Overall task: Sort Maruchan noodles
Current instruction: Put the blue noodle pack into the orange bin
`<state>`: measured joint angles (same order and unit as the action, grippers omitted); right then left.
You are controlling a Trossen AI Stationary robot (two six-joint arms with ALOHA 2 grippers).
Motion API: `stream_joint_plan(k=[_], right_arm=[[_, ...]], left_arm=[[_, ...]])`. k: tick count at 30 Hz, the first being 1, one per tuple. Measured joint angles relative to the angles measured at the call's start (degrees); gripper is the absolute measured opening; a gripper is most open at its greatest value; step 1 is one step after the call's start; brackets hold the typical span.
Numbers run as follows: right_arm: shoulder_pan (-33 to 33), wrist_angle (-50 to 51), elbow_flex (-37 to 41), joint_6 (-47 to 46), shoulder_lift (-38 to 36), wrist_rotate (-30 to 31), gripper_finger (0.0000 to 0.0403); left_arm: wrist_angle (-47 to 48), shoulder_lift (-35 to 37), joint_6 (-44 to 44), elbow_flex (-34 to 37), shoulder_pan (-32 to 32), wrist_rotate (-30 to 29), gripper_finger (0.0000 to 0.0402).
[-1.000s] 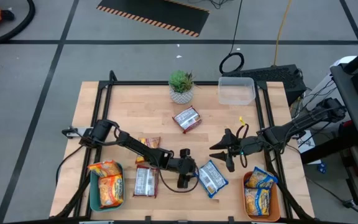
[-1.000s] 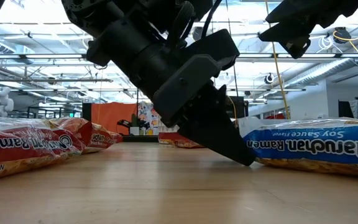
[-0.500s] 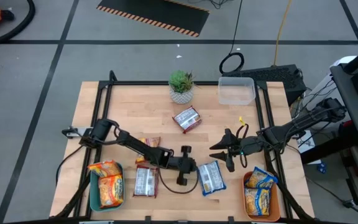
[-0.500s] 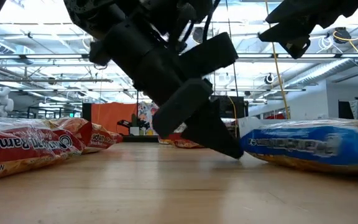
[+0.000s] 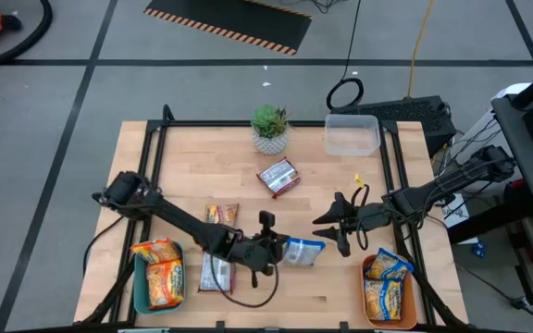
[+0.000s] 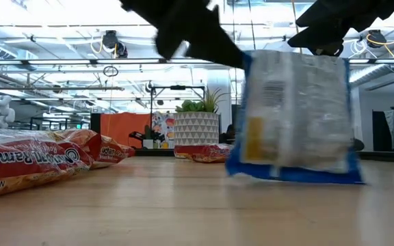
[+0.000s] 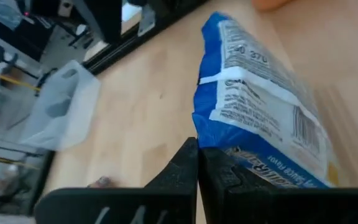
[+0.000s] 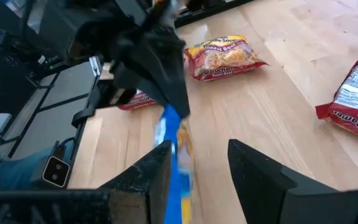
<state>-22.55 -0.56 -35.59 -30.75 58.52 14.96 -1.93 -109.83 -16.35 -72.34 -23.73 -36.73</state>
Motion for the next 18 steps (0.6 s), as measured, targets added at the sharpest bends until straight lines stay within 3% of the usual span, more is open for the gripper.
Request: stream_joint_plan(k=[10,18], right_arm=[[0.0,0.01,0.0,0.93,0.8,6.09,0.0157],[0.0,-1.74,0.02,3.16,4.98,6.16,0.022]], left_arm=[[9.98,5.64,0.09,0.02,-2.31,-6.47,0.0003],[13.23,7.68,3.56,0.02,-1.95,-8.77,0.0003]])
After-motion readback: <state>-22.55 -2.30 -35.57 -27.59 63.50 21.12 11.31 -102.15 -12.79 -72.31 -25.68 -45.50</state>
